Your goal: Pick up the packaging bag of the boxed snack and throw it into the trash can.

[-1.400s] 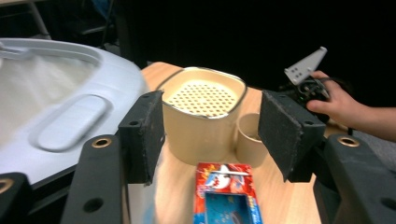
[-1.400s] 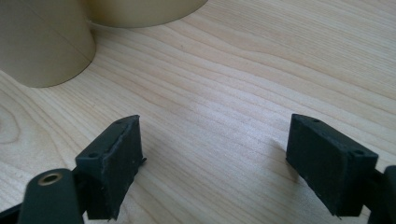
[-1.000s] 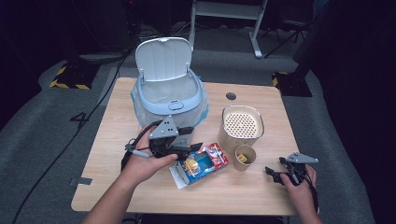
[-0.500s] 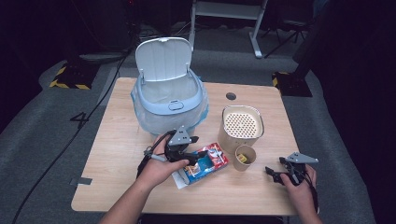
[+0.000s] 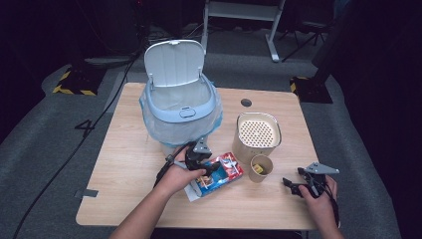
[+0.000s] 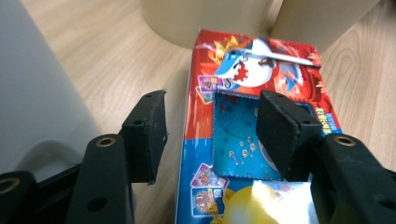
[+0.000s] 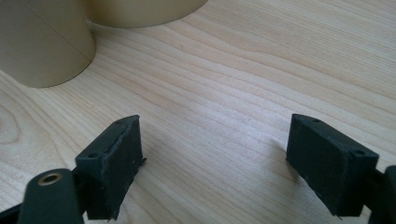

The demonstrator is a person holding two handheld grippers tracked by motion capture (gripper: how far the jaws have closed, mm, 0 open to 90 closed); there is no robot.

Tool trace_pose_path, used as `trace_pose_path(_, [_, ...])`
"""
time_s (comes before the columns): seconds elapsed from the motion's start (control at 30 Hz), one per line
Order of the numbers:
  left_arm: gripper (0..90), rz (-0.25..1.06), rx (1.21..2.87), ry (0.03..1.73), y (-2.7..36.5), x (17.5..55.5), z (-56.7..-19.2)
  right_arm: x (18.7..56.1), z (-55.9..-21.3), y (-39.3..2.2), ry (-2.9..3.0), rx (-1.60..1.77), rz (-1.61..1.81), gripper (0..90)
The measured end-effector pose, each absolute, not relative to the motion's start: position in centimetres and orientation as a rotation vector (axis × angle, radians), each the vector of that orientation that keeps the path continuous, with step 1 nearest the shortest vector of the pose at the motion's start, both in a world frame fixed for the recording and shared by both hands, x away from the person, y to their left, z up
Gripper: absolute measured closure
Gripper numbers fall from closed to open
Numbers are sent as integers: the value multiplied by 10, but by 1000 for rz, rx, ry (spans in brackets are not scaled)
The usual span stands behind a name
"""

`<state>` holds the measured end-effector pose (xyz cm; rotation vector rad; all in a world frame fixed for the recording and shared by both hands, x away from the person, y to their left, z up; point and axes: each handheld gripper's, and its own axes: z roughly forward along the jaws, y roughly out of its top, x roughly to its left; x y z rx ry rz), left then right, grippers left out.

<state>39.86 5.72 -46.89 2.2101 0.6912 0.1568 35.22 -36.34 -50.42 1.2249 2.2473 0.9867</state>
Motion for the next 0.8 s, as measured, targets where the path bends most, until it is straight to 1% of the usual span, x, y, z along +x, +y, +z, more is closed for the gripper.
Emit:
trace_pose_path(0.2, [523, 165, 2285, 711, 56, 402, -475, 352, -504, -363, 2247, 1225, 987, 184])
trace_pose_path(0.3, [562, 146, 2300, 709, 54, 402, -477, 352, -504, -363, 2247, 1225, 987, 184])
trace_pose_path(0.4, [596, 154, 2317, 711, 52, 402, -478, 352, -504, -363, 2247, 1225, 987, 184])
trace_pose_path(0.47, [627, 164, 2319, 718, 51, 402, -477, 352, -504, -363, 2247, 1225, 987, 185])
trace_pose_path(0.5, [670, 164, 2332, 723, 51, 402, -476, 352, -504, -363, 2247, 1225, 987, 185])
trace_pose_path(0.57, [704, 178, 2340, 717, 50, 402, -476, 352, -504, -363, 2247, 1225, 987, 184])
trace_pose_path(0.7, [714, 193, 2346, 707, 49, 398, -472, 352, -504, -363, 2247, 1225, 987, 184])
trace_pose_path(0.8, [718, 205, 2321, 690, 50, 394, -467, 352, -504, -363, 2247, 1225, 987, 184])
